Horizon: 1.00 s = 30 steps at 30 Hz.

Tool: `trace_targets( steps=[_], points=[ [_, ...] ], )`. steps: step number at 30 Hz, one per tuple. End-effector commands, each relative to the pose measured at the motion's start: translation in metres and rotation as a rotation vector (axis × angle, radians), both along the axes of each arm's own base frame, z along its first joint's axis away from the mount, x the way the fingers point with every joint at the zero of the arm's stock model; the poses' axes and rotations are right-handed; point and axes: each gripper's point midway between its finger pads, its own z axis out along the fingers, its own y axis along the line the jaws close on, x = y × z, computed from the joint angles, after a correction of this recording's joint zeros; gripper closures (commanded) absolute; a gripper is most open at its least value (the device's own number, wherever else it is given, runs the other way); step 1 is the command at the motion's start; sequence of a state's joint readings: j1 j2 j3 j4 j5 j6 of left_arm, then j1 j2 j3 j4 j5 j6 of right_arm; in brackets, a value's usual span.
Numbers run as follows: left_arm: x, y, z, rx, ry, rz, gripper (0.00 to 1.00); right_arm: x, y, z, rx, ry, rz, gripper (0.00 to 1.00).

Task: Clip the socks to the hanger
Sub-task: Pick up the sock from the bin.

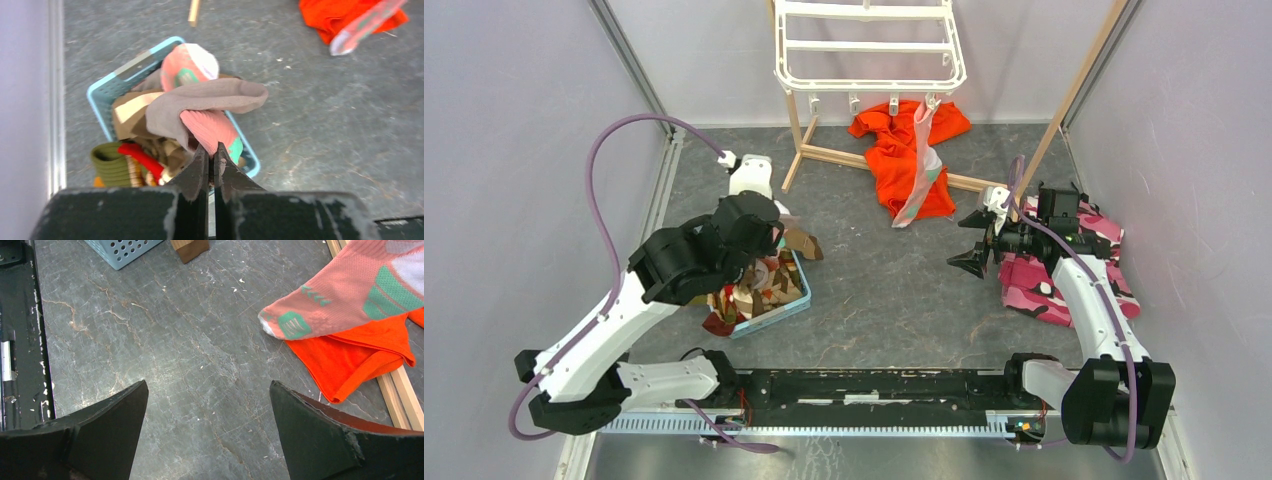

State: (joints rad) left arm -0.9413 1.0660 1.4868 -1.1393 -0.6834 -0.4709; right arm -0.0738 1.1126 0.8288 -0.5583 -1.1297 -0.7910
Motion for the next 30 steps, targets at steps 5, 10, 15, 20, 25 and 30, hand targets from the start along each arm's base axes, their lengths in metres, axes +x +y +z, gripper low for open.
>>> trace_targets(
  steps=[5, 10, 15, 20, 25, 30],
  points=[
    [0.001, 0.037, 0.028, -0.144, -0.119, 0.140, 0.98, 0.003, 0.004, 0.017, 0.020, -0.050, 0.034, 0.02],
    [0.001, 0.016, 0.067, -0.339, -0.192, 0.058, 0.98, 0.001, 0.005, 0.019, 0.020, -0.058, 0.041, 0.02],
    [0.002, 0.029, 0.081, -0.375, -0.250, 0.122, 0.98, -0.001, 0.005, 0.022, 0.020, -0.067, 0.047, 0.02],
    [-0.001, 0.026, 0.096, -0.430, -0.283, 0.083, 0.98, -0.002, 0.006, 0.022, 0.022, -0.067, 0.054, 0.02],
    [-0.005, -0.003, 0.114, -0.496, -0.279, -0.060, 0.98, -0.002, 0.006, 0.022, 0.018, -0.079, 0.063, 0.02],
    [-0.008, -0.007, 0.135, -0.498, -0.322, -0.117, 0.98, -0.006, 0.007, 0.023, 0.012, -0.102, 0.086, 0.02]
  ],
)
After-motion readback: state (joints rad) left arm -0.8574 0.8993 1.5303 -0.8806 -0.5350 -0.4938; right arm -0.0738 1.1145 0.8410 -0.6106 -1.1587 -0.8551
